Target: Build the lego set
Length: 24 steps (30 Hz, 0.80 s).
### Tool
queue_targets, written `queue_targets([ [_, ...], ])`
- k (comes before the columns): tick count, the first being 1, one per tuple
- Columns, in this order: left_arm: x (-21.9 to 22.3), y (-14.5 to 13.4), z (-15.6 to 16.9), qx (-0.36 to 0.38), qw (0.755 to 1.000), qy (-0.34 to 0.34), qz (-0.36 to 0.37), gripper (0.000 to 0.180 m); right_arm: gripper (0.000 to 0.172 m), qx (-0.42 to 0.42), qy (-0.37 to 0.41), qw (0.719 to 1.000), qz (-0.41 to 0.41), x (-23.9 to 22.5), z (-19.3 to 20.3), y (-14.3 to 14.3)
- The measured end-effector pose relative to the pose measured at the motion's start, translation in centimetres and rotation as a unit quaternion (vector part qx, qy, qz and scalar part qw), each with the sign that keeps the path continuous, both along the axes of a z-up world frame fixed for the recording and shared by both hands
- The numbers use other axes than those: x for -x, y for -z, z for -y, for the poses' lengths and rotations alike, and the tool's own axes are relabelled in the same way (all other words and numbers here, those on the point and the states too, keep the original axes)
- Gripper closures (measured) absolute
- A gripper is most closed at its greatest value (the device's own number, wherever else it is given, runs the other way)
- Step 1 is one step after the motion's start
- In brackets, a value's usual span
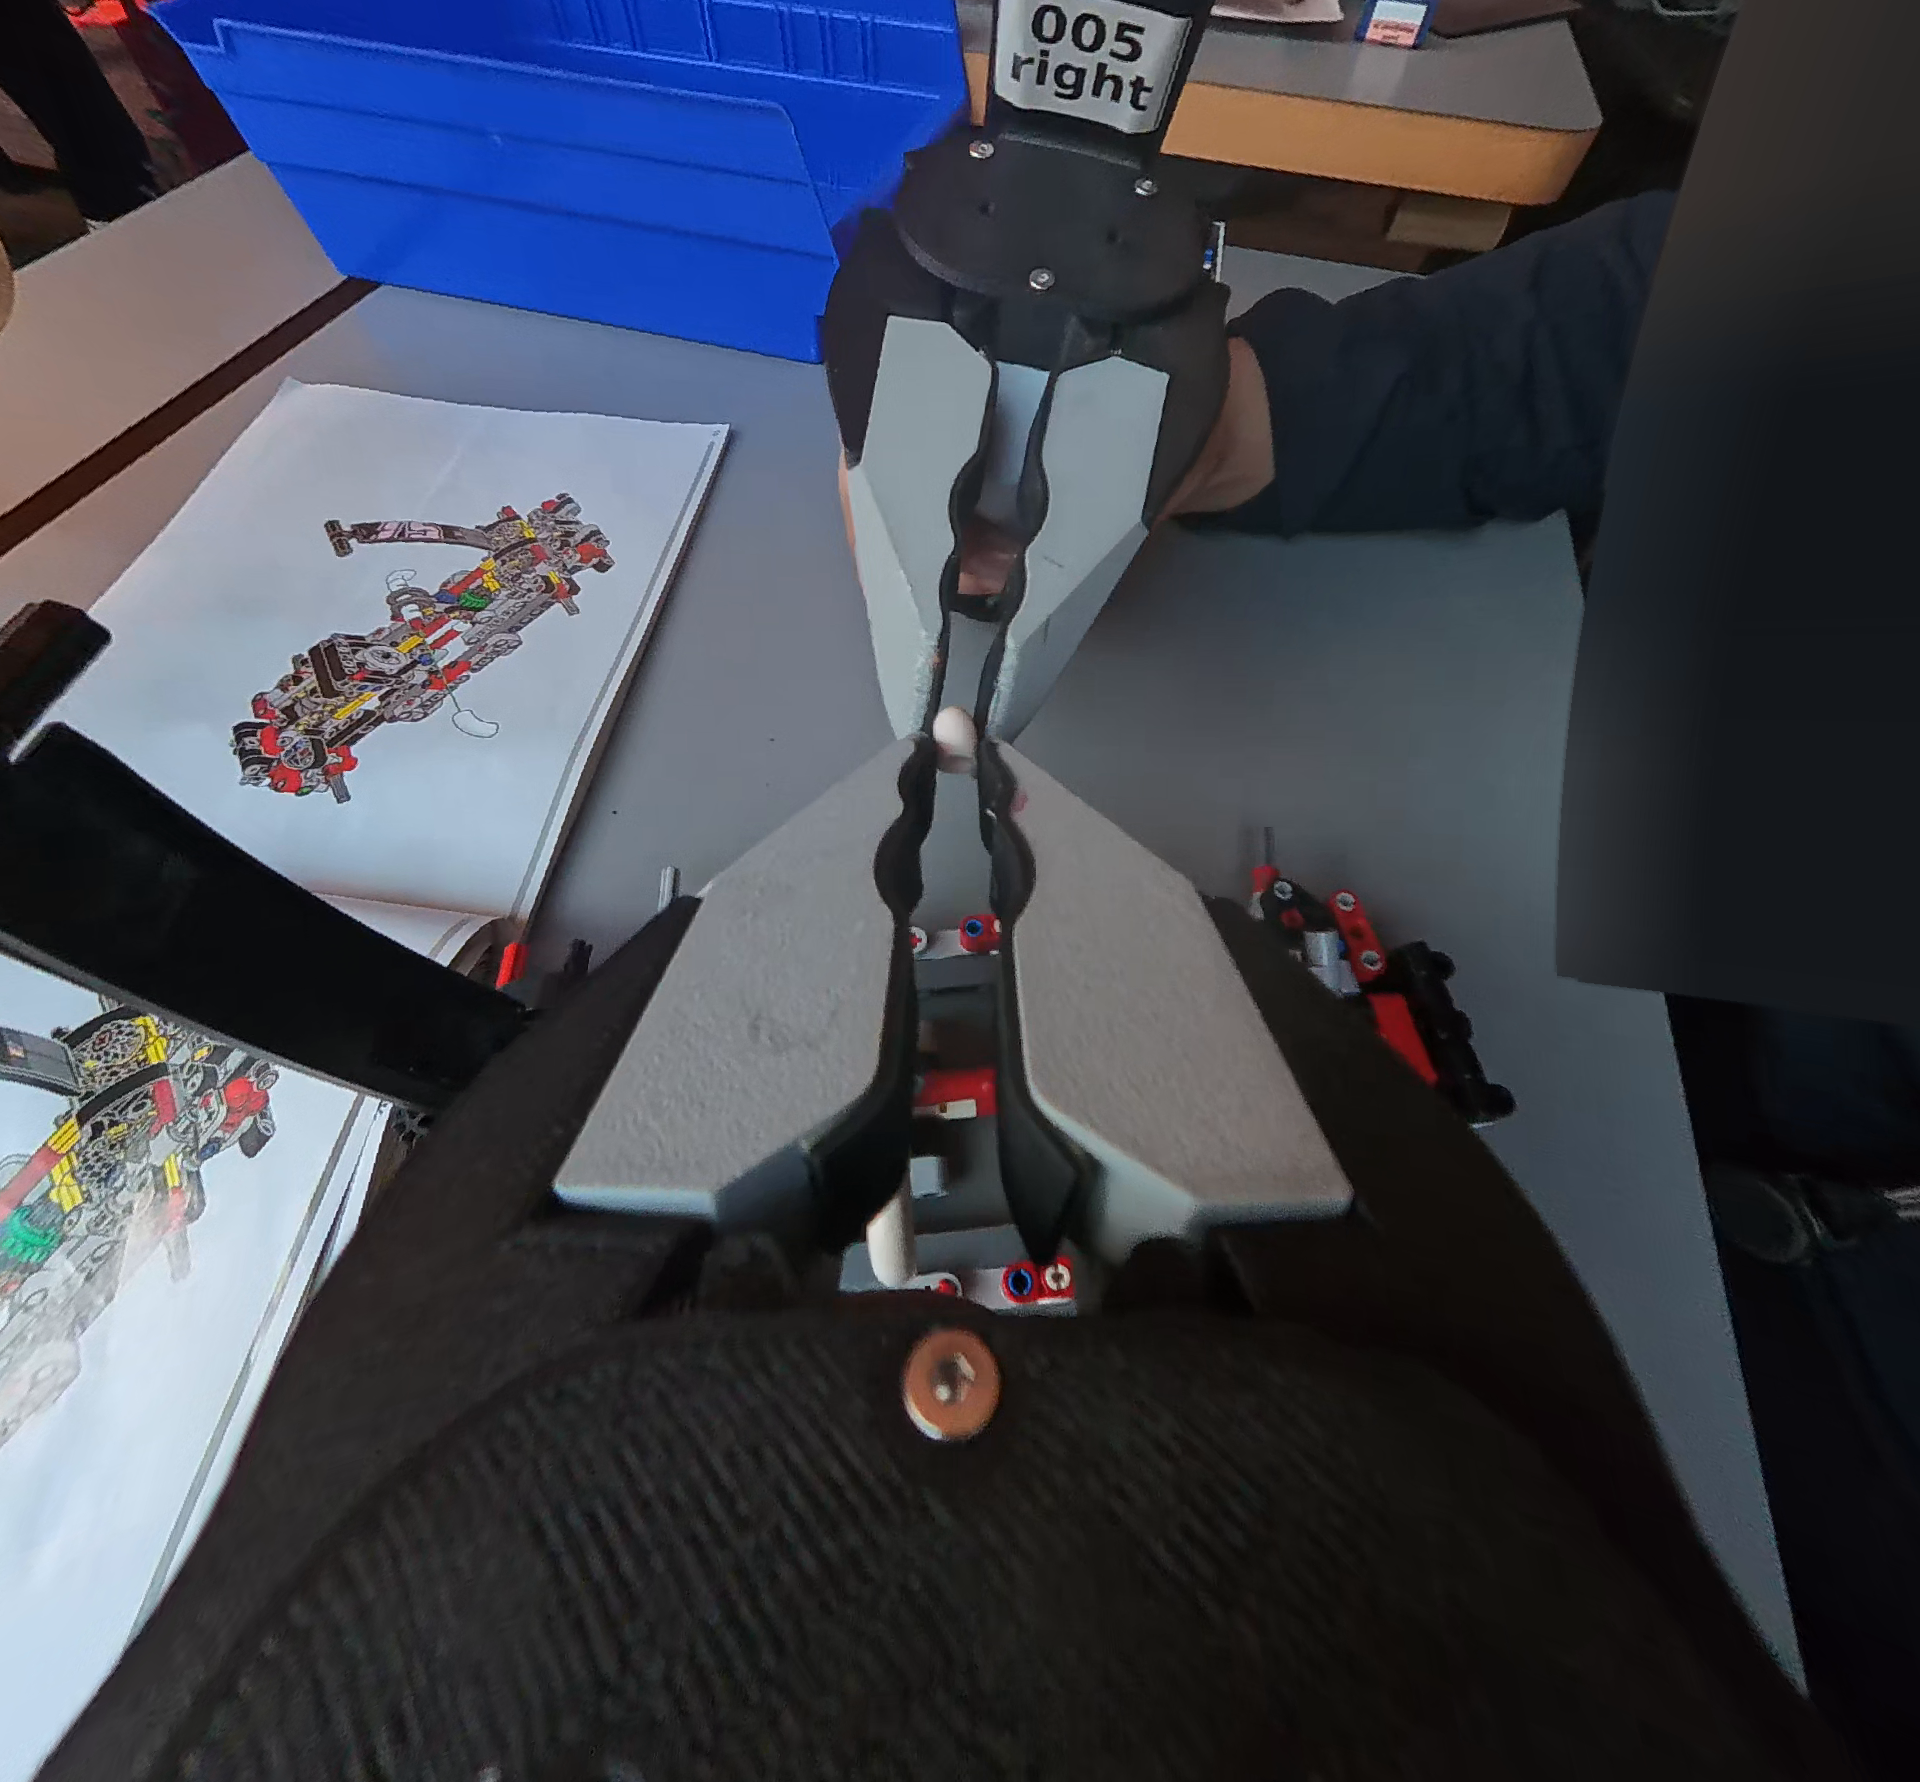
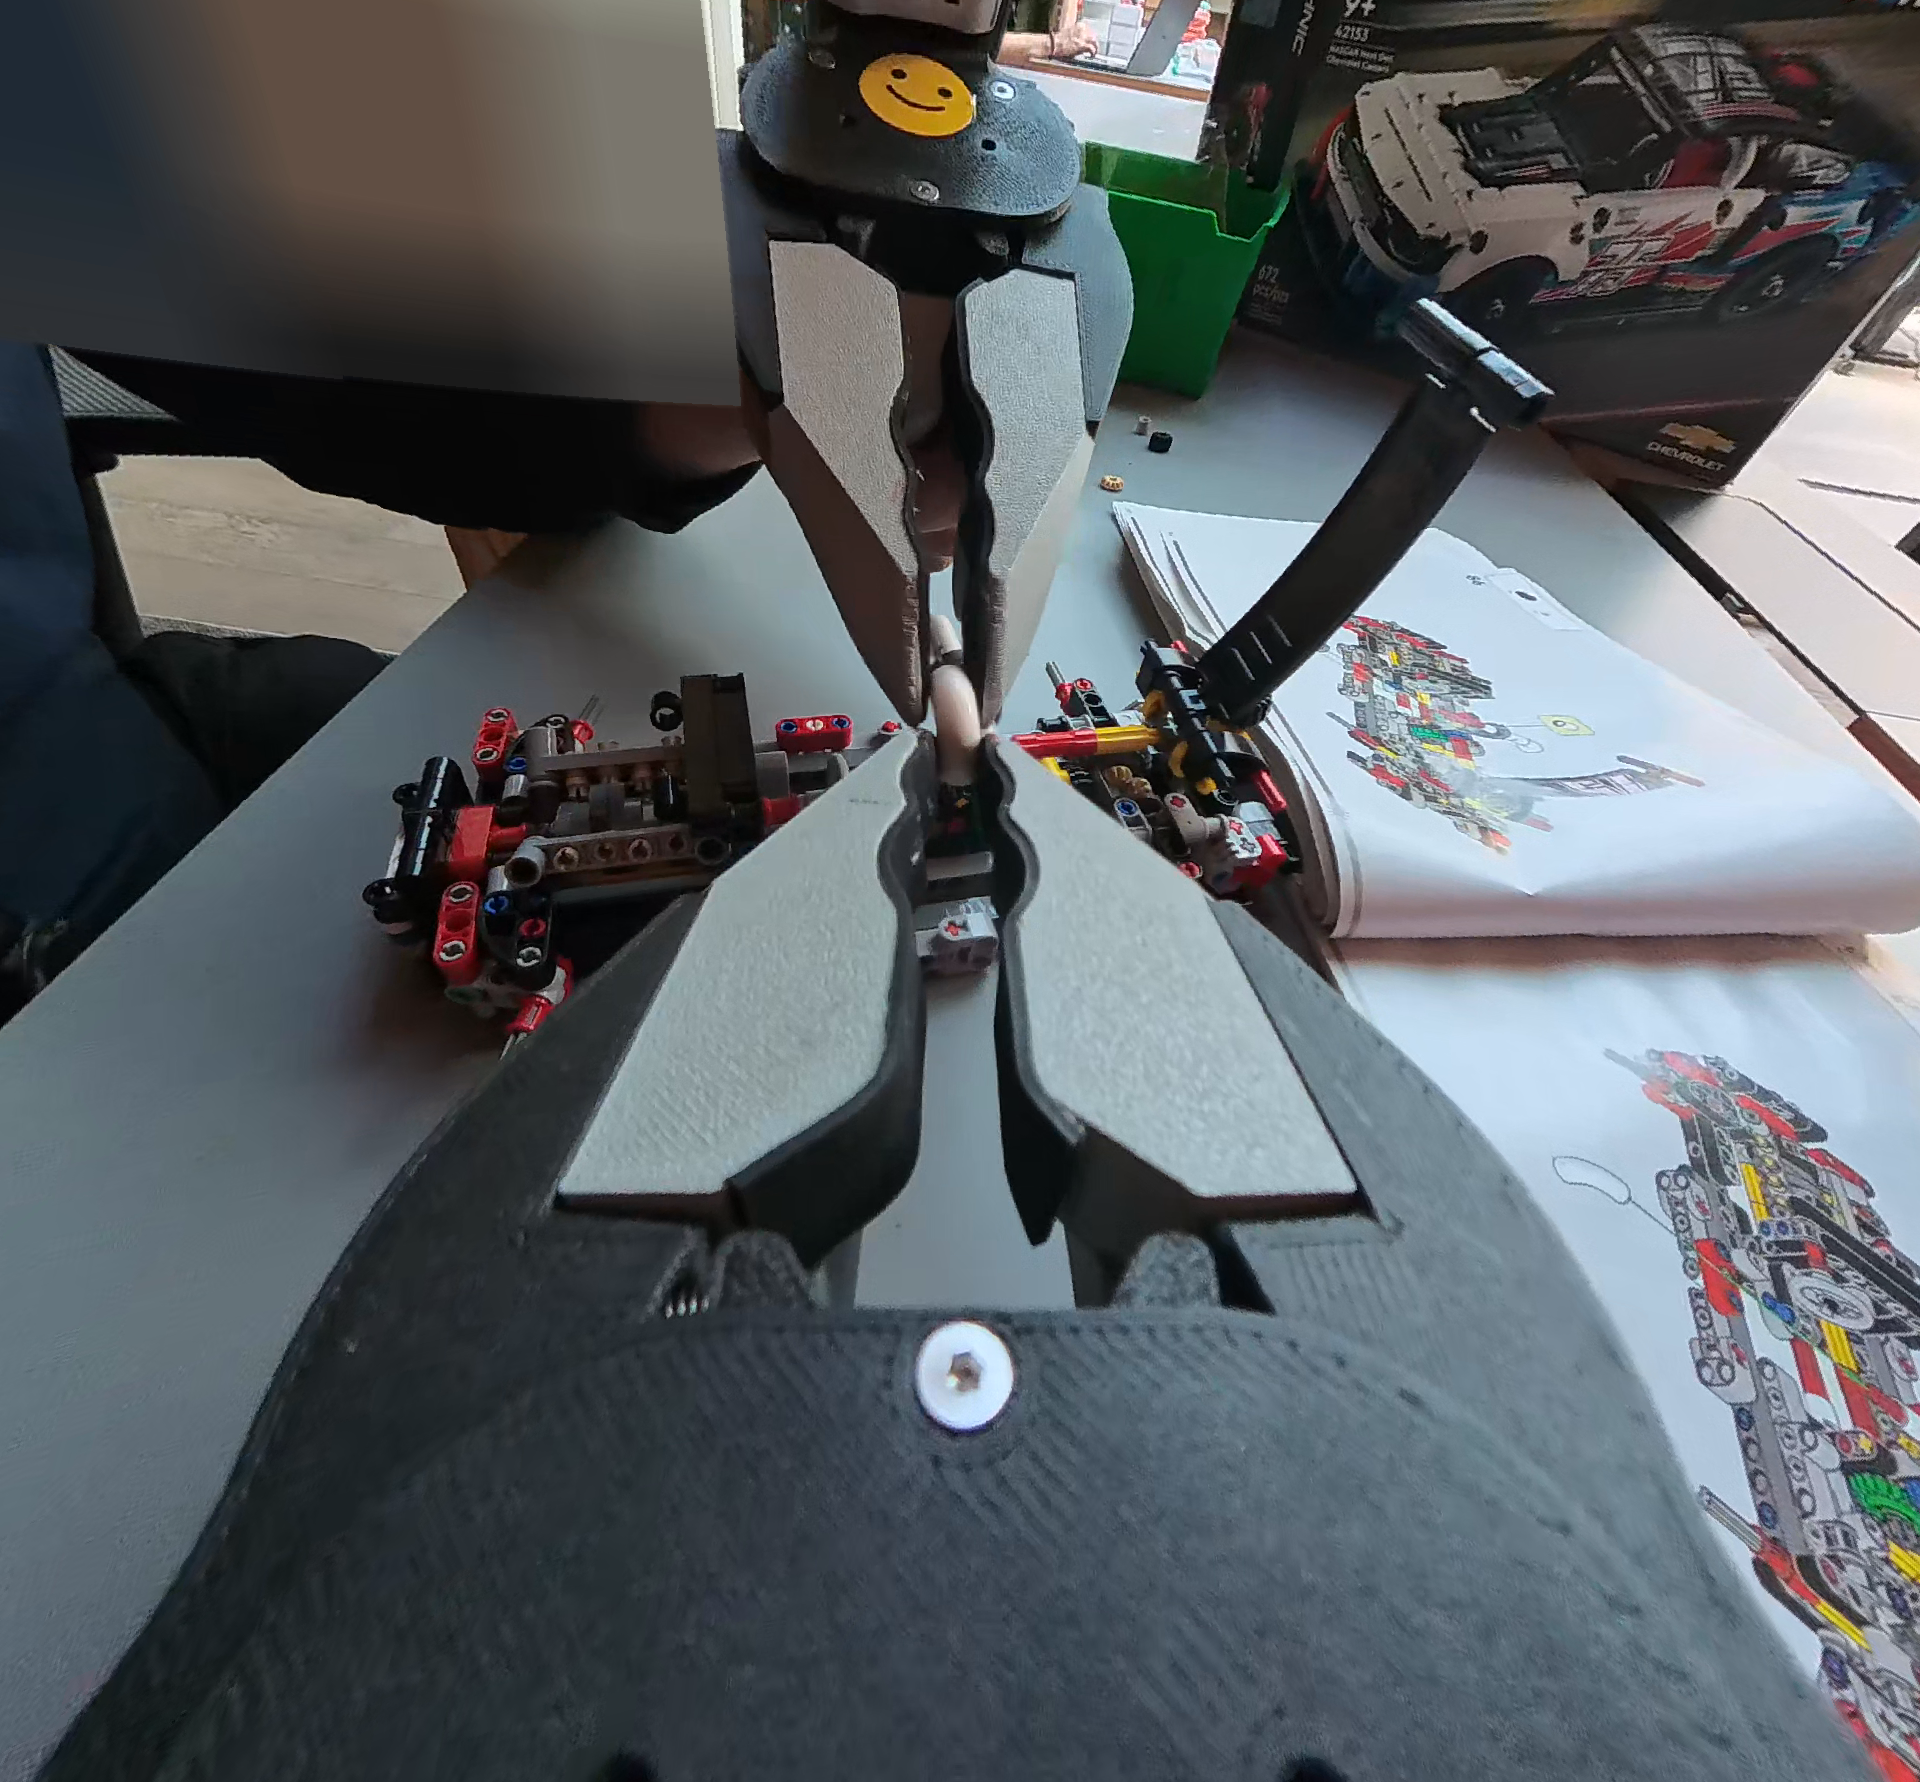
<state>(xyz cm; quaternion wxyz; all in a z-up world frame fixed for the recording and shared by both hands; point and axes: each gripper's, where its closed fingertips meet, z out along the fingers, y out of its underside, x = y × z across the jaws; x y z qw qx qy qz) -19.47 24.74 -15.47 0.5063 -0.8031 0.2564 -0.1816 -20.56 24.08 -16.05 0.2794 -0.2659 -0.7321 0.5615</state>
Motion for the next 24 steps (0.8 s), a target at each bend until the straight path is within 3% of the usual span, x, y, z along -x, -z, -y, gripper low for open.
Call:
queue_targets([
  [24,-0.5,0.67,0.52,0.022,1.0,0.012,0.011,0.175,0.168,-0.027,-0.014,0.999,-0.012,-0.49,0.1,0.22],
])
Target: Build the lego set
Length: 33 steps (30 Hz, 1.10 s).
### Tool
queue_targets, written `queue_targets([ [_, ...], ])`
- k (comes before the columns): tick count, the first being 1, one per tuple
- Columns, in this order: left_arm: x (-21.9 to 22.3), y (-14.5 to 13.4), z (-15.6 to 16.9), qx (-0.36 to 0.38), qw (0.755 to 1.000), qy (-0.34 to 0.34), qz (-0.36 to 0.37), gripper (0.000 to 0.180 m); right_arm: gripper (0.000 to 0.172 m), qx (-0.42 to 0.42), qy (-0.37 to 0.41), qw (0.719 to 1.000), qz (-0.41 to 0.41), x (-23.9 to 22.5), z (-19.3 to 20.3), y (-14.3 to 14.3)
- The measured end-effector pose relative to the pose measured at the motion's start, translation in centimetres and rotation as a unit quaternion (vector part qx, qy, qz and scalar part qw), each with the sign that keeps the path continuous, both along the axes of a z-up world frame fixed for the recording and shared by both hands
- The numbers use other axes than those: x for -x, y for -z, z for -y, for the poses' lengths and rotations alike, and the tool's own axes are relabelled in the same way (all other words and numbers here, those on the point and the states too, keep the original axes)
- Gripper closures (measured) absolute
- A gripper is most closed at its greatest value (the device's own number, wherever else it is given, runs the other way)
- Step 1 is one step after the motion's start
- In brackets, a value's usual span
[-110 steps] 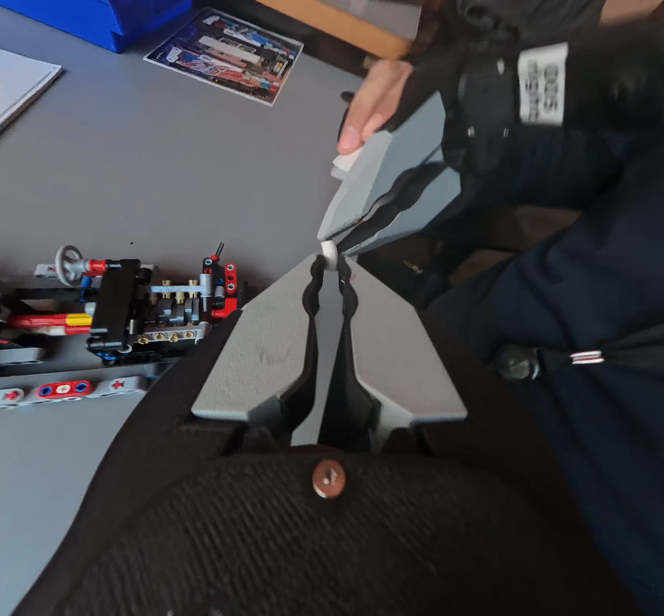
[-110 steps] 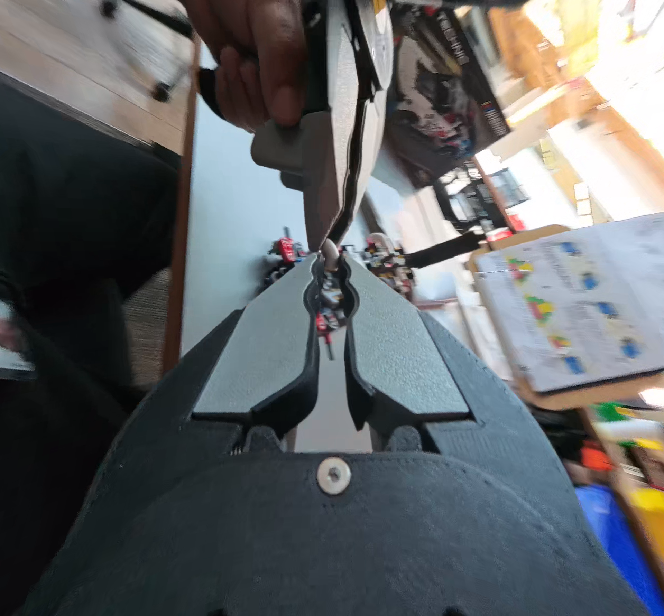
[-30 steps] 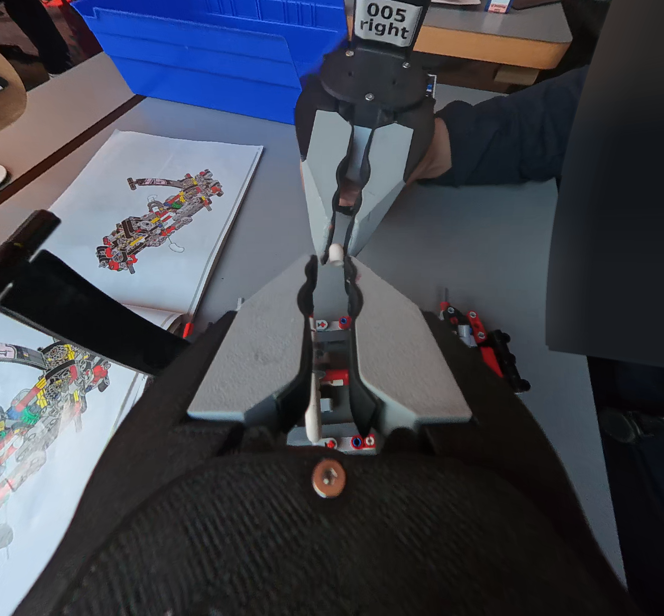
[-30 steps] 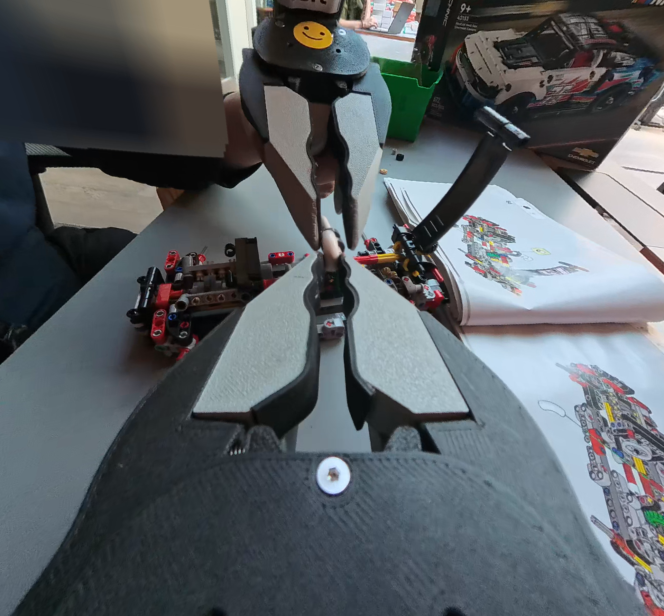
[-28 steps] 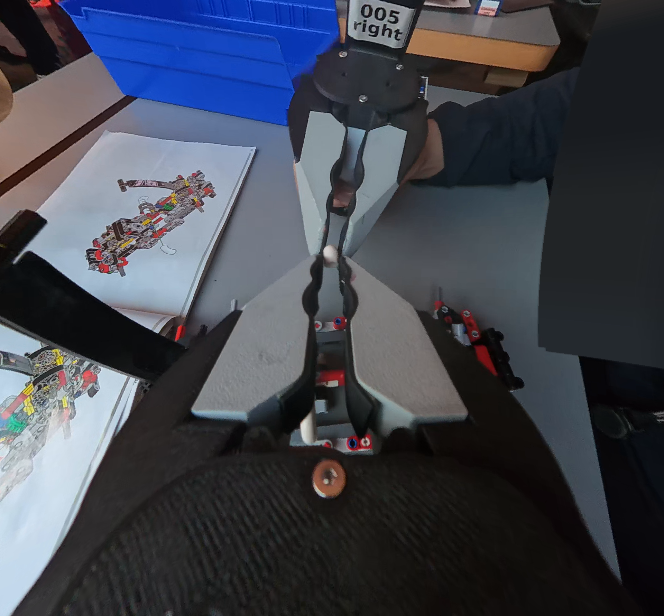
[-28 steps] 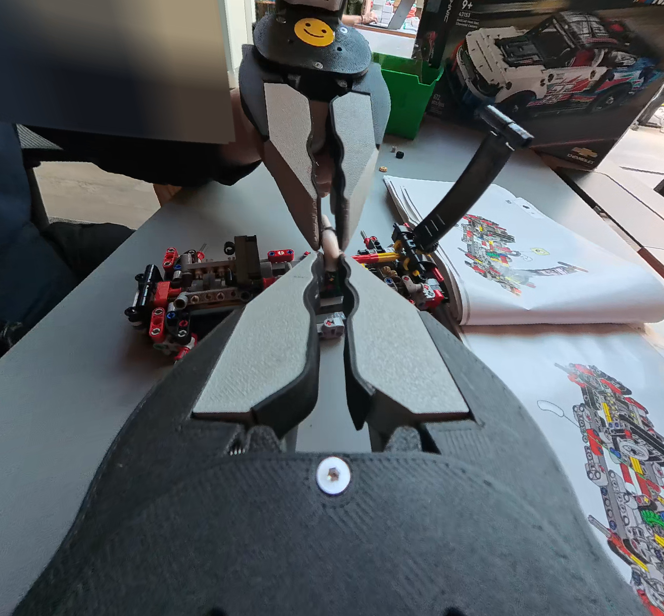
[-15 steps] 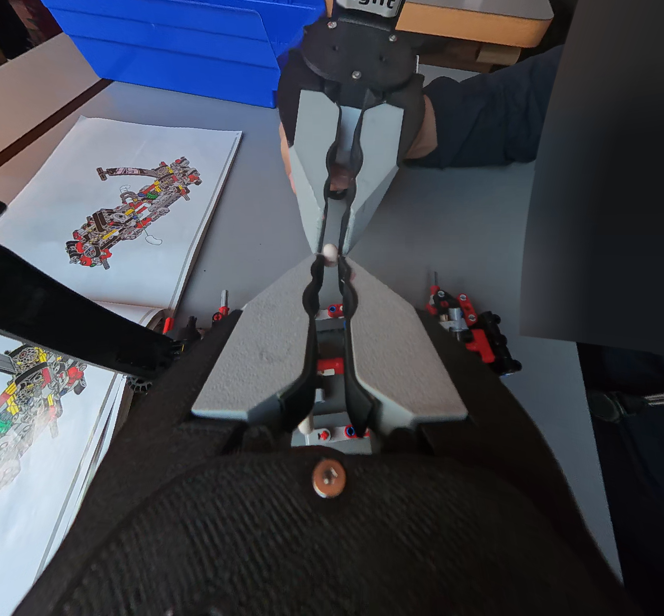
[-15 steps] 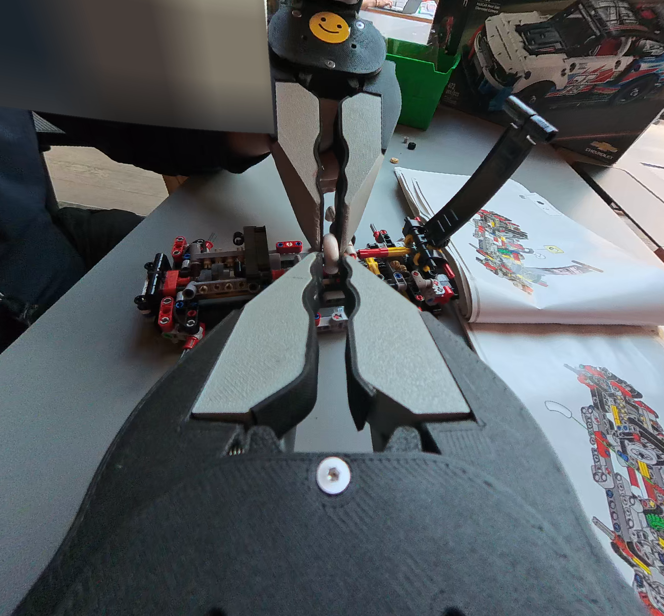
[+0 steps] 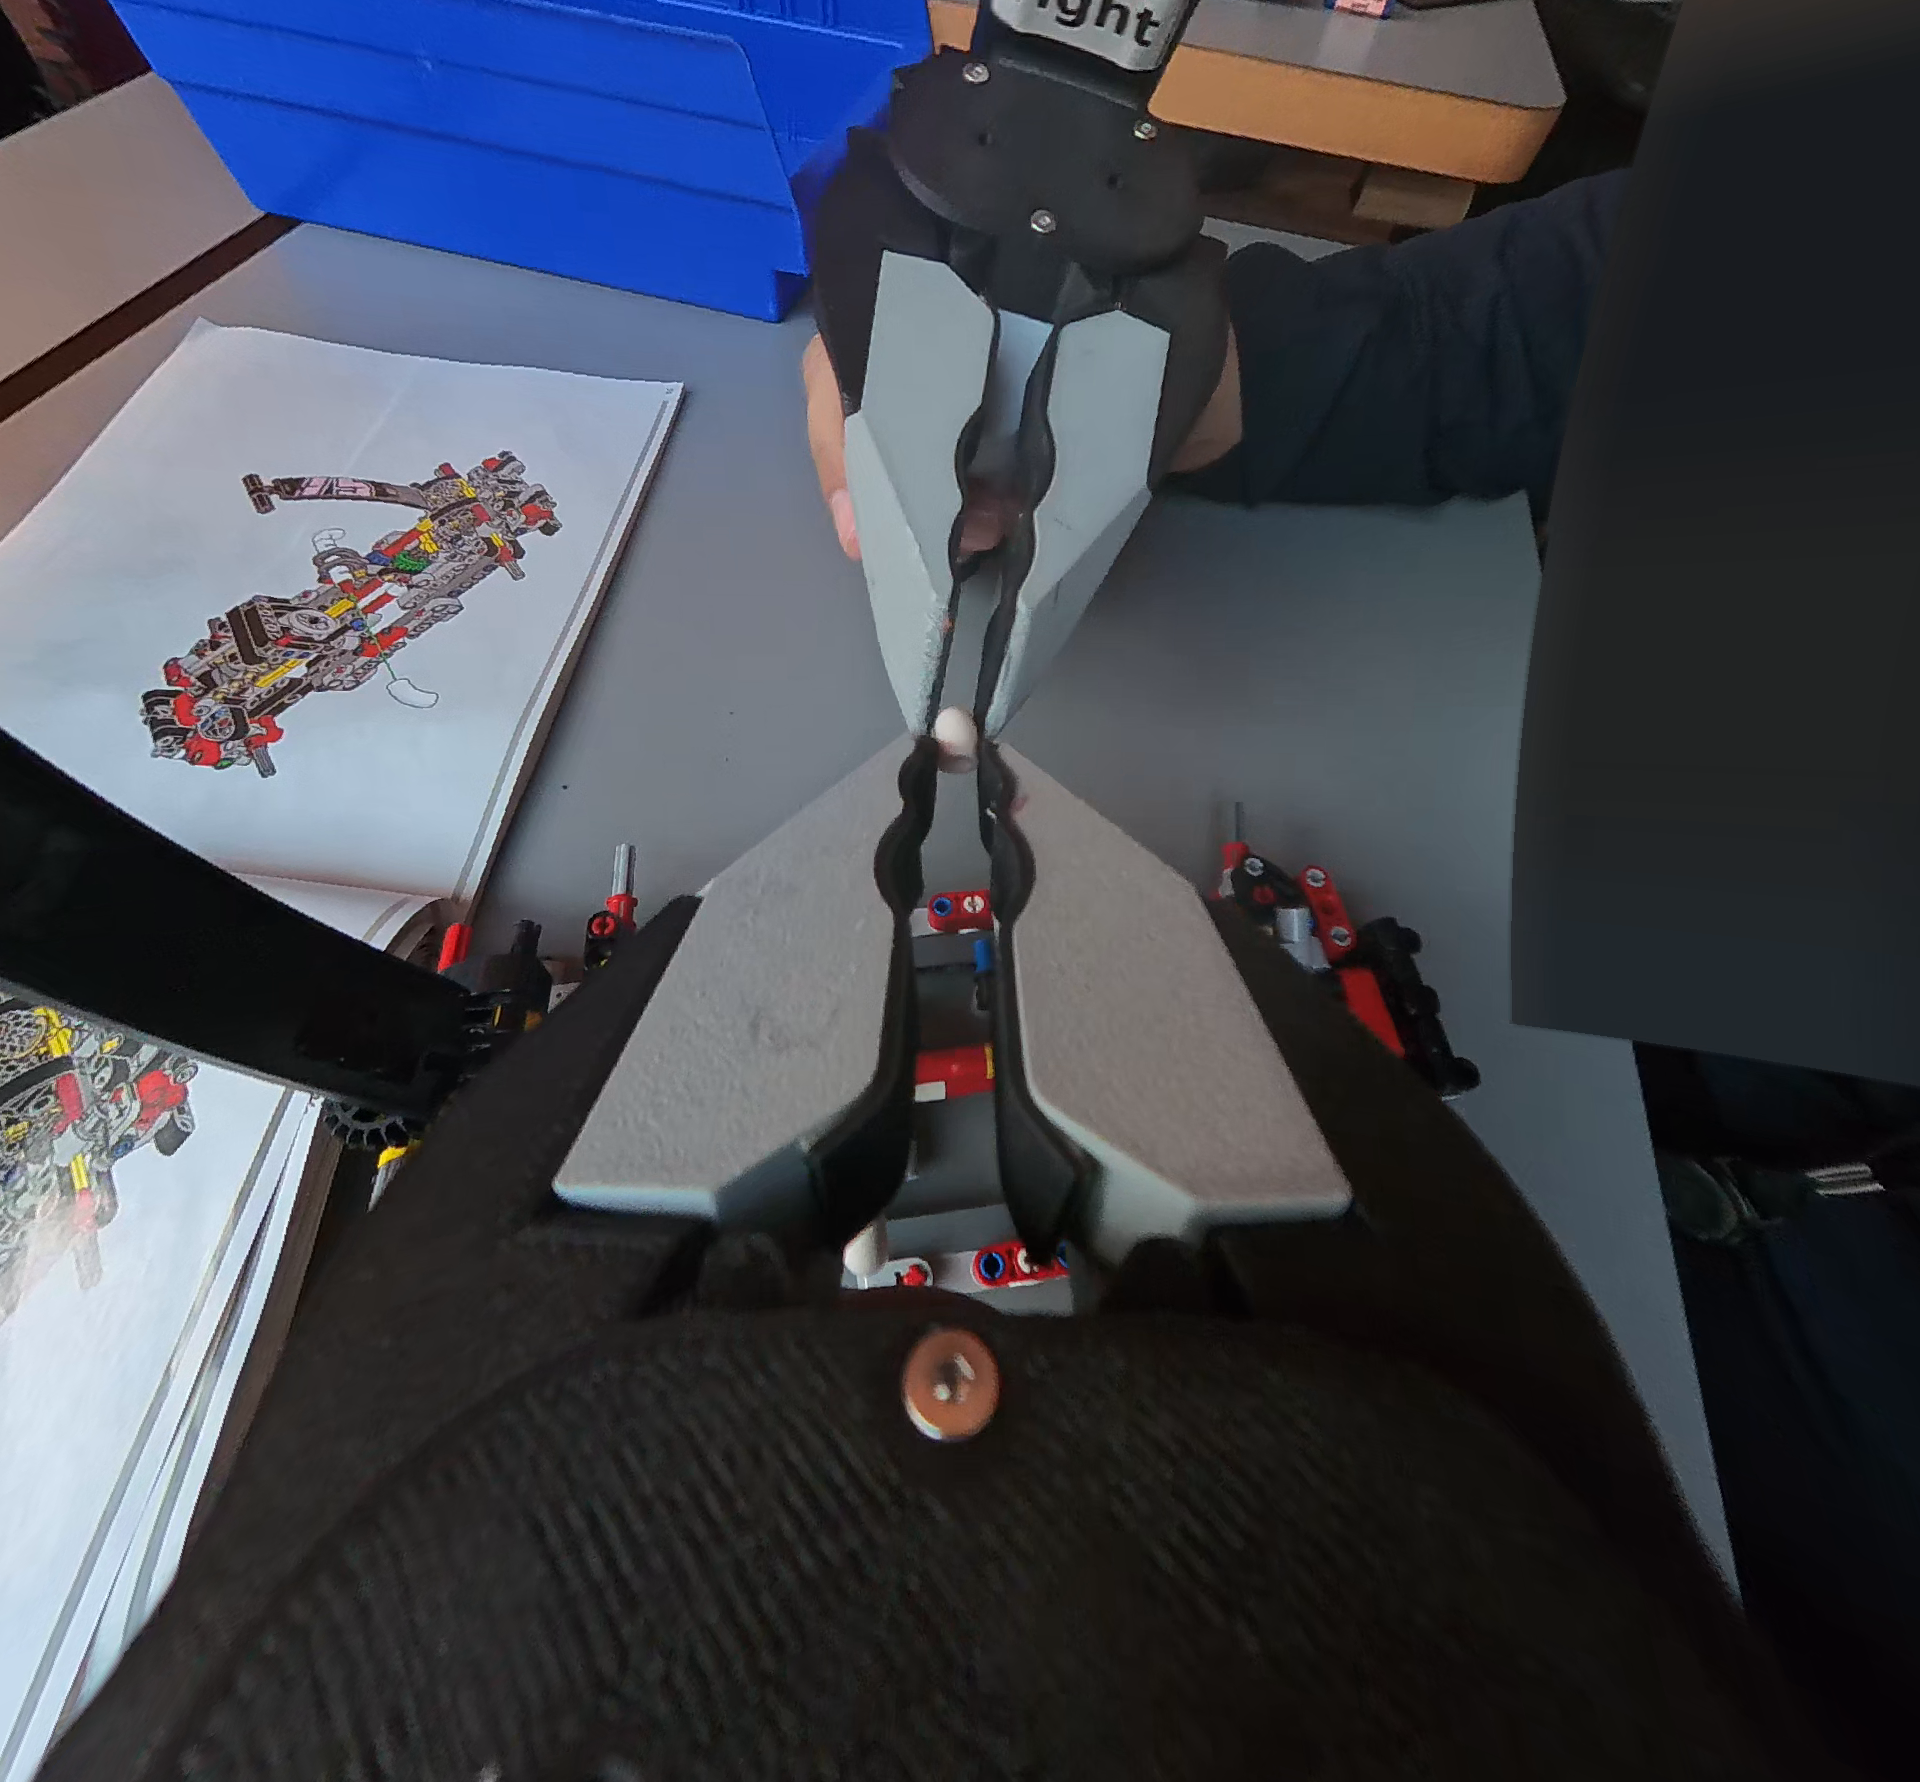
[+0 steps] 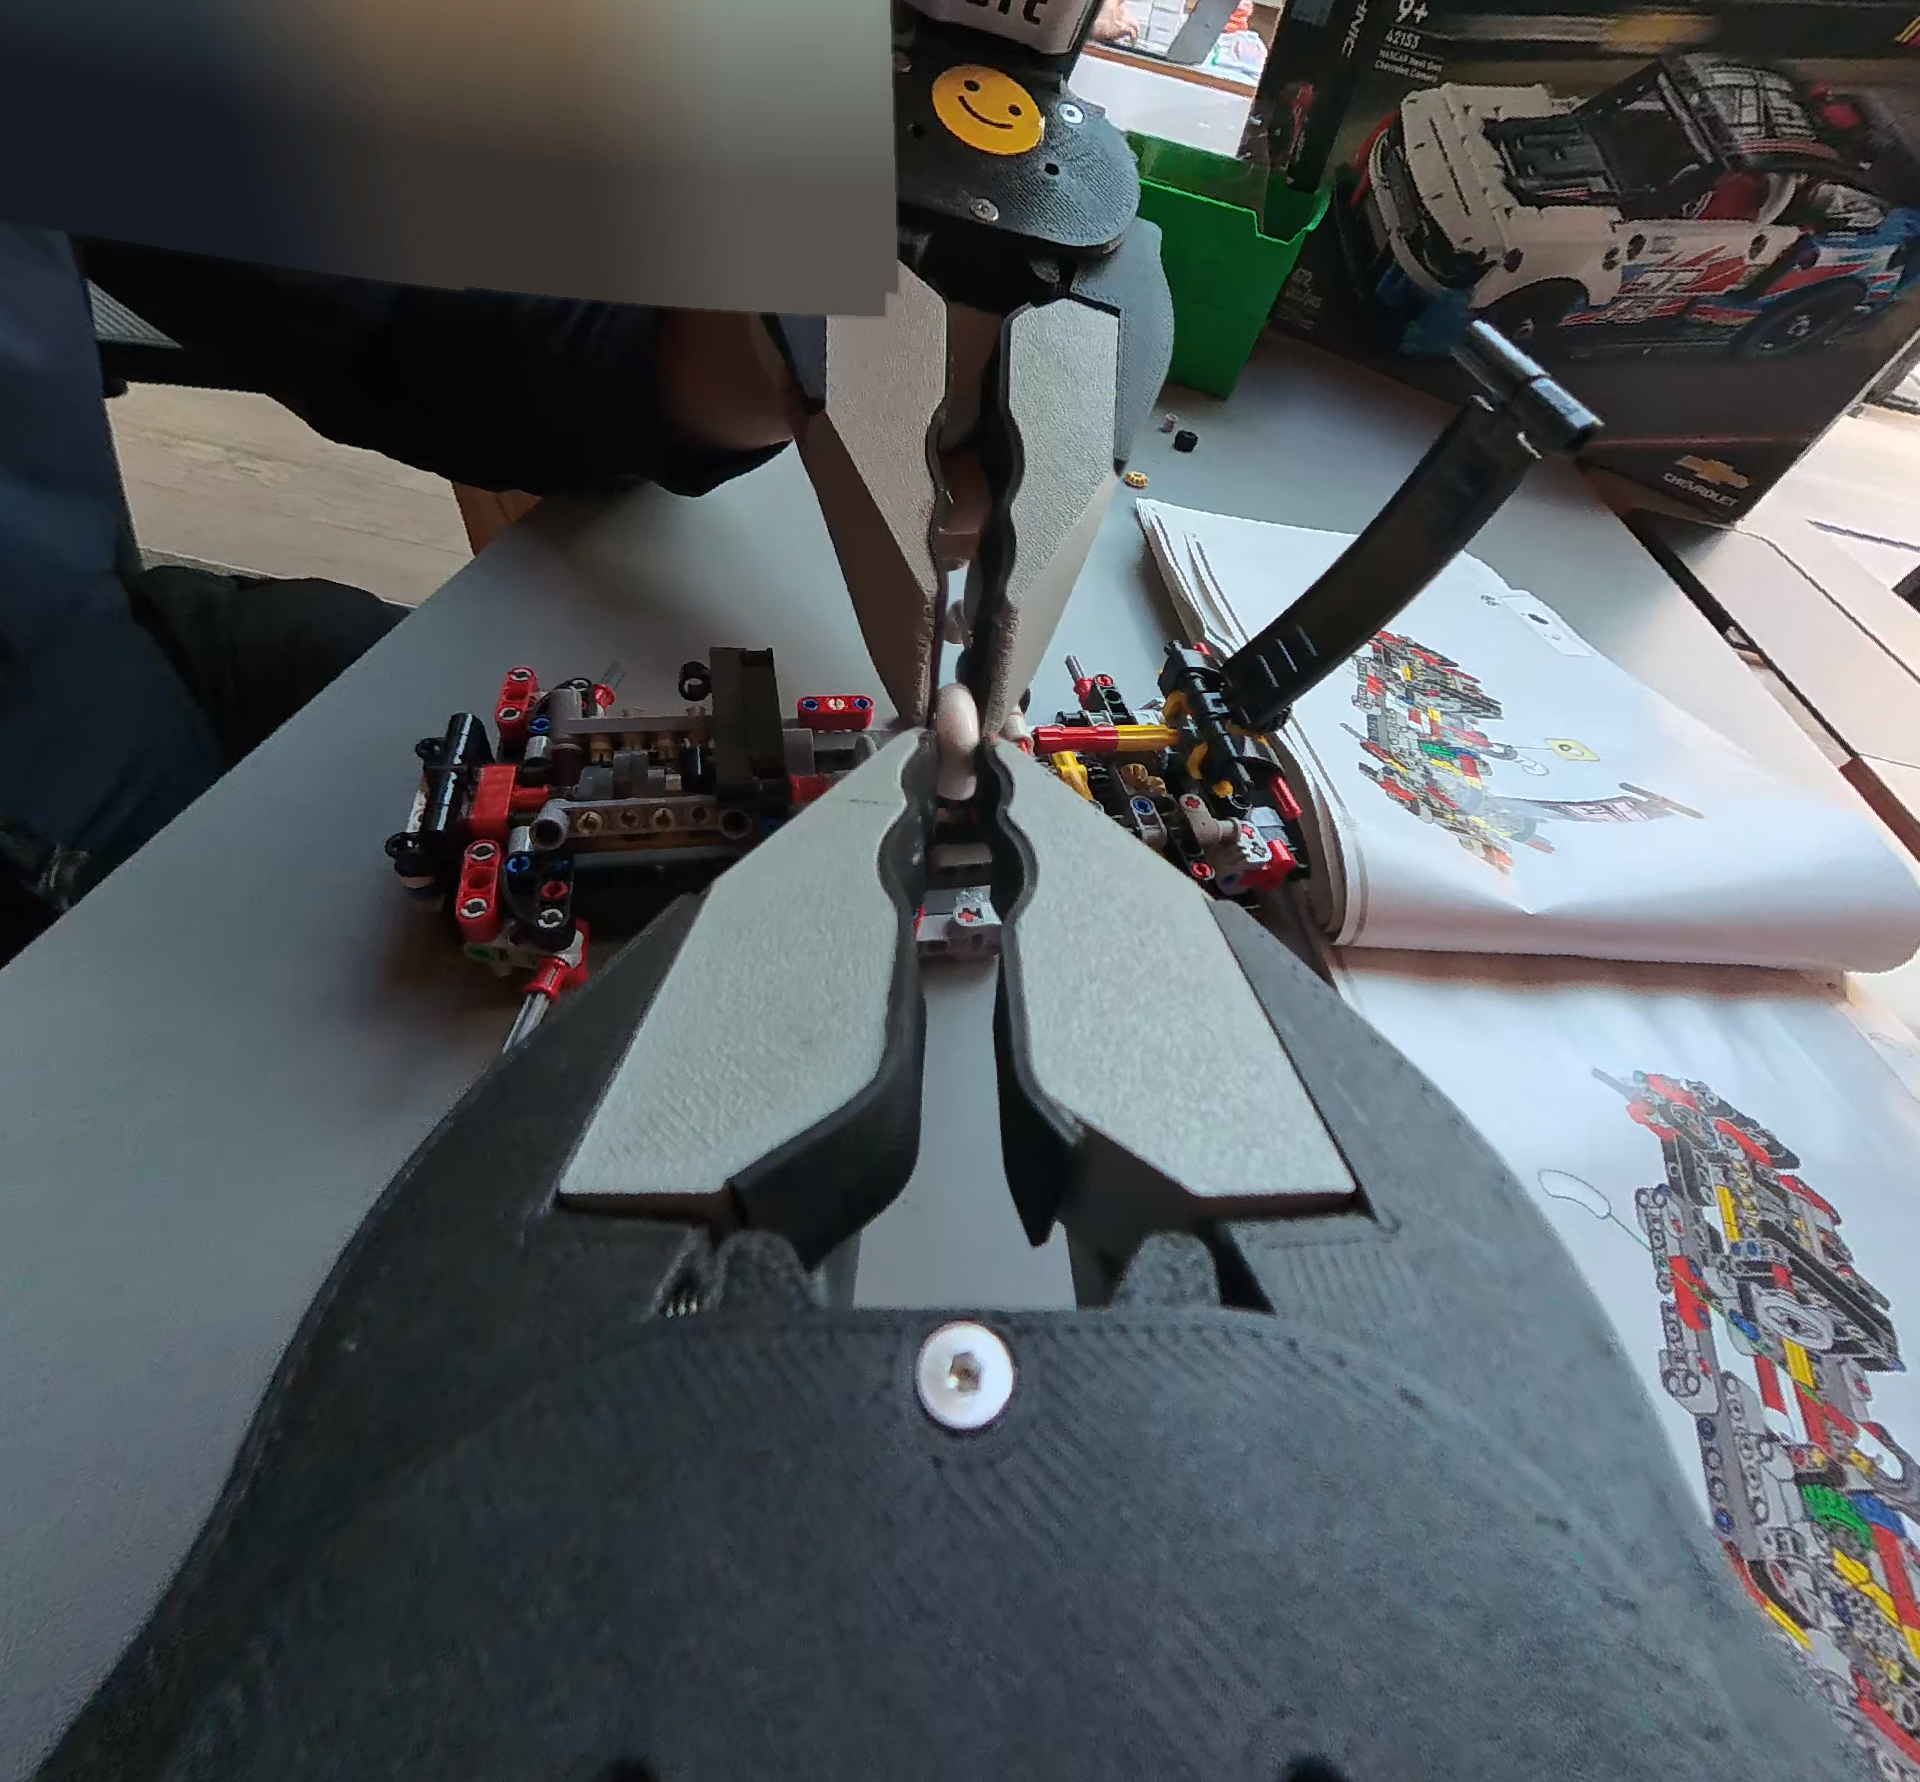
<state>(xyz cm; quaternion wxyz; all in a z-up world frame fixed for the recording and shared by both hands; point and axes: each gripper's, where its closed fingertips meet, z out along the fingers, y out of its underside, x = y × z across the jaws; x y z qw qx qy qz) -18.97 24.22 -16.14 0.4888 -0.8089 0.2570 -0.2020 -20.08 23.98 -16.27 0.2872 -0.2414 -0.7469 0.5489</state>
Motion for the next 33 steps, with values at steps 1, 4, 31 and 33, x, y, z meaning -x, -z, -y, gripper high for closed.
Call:
queue_targets([
  [1,0.0,0.0,0.0,0.001,1.0,-0.002,0.003,0.175,0.168,0.0,0.001,1.0,0.0,0.0,0.0,0.0],
  [4,-0.1,-0.3,-0.1,0.007,1.0,-0.006,0.028,0.176,0.168,-0.002,0.002,1.0,-0.005,-0.1,-0.1,-0.2],
  [31,0.1,-1.0,-0.4,0.015,0.995,-0.021,0.091,0.169,0.168,-0.004,0.009,1.0,0.003,-0.5,-0.4,-0.3],
  [33,0.0,-0.9,-0.4,0.015,0.996,-0.02,0.089,0.17,0.168,-0.003,0.007,1.0,0.005,-0.5,-0.3,-0.3],
])
